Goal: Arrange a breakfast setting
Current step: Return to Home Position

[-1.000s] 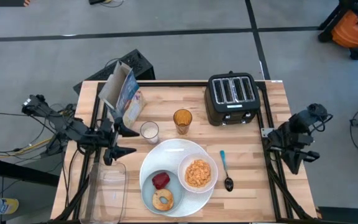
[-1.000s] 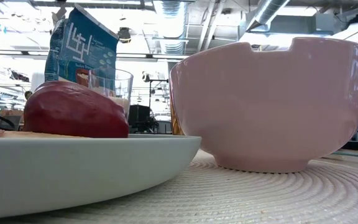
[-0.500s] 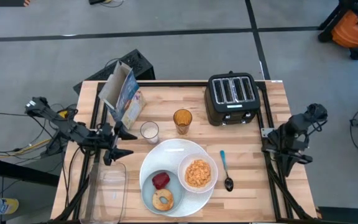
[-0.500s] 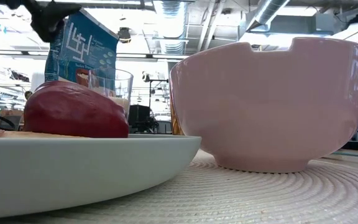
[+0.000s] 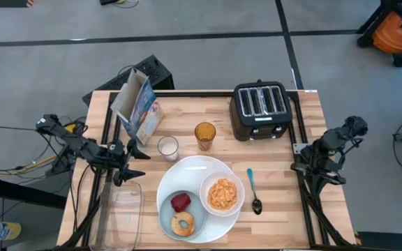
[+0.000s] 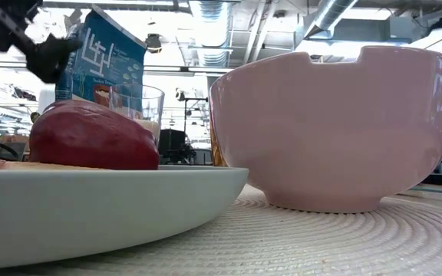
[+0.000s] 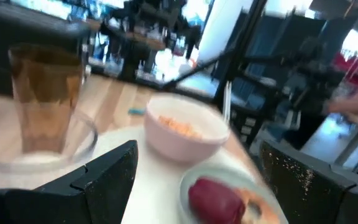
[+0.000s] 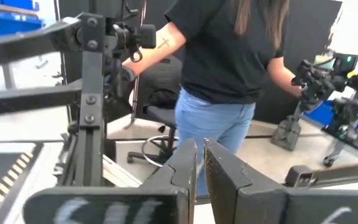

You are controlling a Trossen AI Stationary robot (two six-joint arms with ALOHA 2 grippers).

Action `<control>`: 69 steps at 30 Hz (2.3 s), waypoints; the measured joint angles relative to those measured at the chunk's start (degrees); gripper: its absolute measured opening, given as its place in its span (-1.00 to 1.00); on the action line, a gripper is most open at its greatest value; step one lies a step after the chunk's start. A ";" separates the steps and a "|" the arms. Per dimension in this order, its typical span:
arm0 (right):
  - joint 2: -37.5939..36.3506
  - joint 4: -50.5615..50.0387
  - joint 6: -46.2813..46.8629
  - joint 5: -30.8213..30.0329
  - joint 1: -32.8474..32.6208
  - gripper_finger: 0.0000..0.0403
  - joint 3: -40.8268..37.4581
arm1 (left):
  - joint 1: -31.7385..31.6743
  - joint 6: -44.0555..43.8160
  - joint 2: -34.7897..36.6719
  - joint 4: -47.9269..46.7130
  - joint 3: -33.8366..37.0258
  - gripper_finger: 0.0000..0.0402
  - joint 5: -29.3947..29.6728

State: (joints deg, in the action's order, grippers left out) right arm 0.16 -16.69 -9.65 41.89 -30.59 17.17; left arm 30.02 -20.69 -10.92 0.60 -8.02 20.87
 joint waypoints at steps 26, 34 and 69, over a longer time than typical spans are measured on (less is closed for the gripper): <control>0.13 -1.13 8.14 -9.75 -0.02 -0.72 -0.02 | 0.00 2.73 8.97 -7.95 4.15 0.61 -3.35; 0.13 -3.14 8.14 -9.79 -0.01 -0.72 0.00 | 0.00 0.49 8.96 -8.02 4.10 0.61 -0.63; 0.09 0.55 17.34 -43.41 0.01 -0.72 -10.51 | 0.00 2.47 8.96 -8.05 4.10 0.61 -0.95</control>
State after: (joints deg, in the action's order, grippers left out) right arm 0.25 -16.14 7.68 -1.52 -30.58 6.66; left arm 30.02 -18.22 -1.96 -7.46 -3.92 19.92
